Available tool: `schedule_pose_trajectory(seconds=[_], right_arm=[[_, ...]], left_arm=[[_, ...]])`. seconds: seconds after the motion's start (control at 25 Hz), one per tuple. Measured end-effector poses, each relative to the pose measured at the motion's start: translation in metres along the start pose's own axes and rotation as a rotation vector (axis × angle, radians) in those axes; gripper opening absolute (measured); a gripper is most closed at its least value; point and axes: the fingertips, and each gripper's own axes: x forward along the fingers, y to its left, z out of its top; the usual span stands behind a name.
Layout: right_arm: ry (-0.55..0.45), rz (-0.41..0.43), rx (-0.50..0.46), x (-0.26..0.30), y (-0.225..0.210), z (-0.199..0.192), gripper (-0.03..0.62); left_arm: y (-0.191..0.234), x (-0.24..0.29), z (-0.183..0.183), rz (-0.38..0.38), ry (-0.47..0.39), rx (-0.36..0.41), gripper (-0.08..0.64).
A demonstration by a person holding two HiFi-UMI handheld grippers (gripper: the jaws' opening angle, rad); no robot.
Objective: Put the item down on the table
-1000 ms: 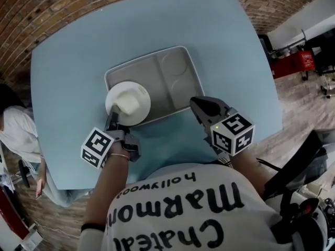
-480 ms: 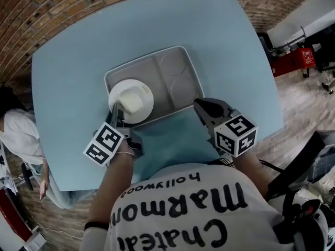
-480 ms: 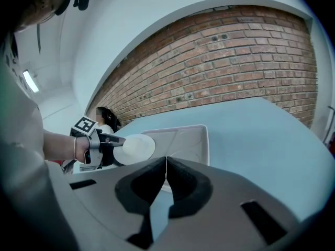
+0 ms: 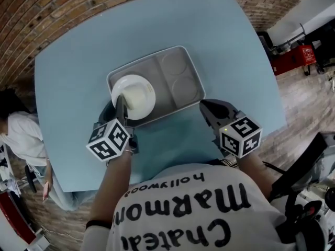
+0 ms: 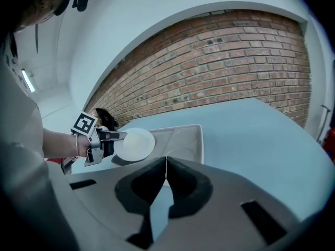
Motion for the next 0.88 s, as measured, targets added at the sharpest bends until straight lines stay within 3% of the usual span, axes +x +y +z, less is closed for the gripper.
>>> schedule_pose_trajectory(seconds=[0.52,0.56,0.72,0.88], right_arm=[[-0.007,-0.026,0.028,-0.005,-0.001,-0.007,0.011],[-0.006,-0.028,0.030,-0.005,-0.001,-0.007,0.011],[-0.001,-0.040,0.035,-0.005,0.000,-0.010,0.011],[-0.001,-0.051,0.035,-0.006,-0.001,-0.011,0.011]], left_arm=[[0.014,0.007,0.000,-0.014,0.031,0.160,0.077],[0.017,0.008,-0.001,-0.004,0.043,0.201,0.084],[0.029,0.013,-0.018,0.040,0.130,0.490,0.100],[0.028,0.014,-0.025,0.032,0.118,0.507,0.099]])
